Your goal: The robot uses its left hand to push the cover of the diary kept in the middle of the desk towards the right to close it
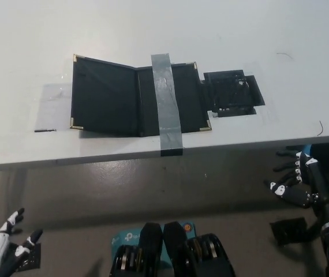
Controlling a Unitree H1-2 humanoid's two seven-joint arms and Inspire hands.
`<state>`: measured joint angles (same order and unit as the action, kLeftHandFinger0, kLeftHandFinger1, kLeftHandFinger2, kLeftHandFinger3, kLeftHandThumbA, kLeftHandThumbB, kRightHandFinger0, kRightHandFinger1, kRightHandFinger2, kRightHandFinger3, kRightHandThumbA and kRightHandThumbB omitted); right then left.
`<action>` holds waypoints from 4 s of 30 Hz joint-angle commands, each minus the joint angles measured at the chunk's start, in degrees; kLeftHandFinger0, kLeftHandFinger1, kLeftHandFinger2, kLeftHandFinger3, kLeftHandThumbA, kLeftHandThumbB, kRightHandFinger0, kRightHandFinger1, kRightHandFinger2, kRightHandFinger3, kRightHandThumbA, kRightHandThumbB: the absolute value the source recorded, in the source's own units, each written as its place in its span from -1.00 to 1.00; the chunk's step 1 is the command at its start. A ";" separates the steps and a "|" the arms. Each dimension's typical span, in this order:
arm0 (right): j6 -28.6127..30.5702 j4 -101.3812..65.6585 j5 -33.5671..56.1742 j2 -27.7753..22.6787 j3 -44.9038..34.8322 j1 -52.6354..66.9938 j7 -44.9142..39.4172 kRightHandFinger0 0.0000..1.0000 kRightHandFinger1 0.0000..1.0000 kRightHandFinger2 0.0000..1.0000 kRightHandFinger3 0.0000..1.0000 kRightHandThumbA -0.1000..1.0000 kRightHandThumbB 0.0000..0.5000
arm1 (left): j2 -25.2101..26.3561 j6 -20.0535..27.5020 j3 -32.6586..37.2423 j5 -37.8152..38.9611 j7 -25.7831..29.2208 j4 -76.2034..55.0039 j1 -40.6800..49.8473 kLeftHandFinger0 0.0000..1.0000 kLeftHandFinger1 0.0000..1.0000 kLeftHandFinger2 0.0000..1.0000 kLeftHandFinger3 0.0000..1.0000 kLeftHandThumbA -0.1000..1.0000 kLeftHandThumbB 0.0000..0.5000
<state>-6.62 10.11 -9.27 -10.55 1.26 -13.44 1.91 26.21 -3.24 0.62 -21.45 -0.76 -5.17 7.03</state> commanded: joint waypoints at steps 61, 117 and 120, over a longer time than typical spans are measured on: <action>-1.29 -1.17 -1.58 -1.90 0.39 -3.33 -1.34 -0.44 -0.30 -0.07 0.48 0.67 -0.72 | -35.32 -22.93 -43.35 70.40 7.89 14.45 -44.48 1.00 1.00 1.00 1.00 1.00 -0.08; -0.97 -1.51 -1.79 -1.34 0.51 -2.45 -0.74 -0.46 -0.30 -0.08 0.42 0.70 -0.63 | -29.50 -12.71 -34.34 69.24 9.06 24.16 -37.50 1.00 1.00 1.00 1.00 1.00 0.16; -0.98 -1.94 -2.14 -1.42 0.61 -2.30 -0.62 -0.46 -0.29 -0.07 0.43 0.71 -0.62 | -29.65 -11.77 -33.46 69.19 8.51 25.77 -37.58 1.00 1.00 1.00 1.00 1.00 0.10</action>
<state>-8.06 10.05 -10.82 -11.53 1.94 -14.45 1.36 -3.14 -17.01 -34.26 49.44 8.90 18.76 -30.26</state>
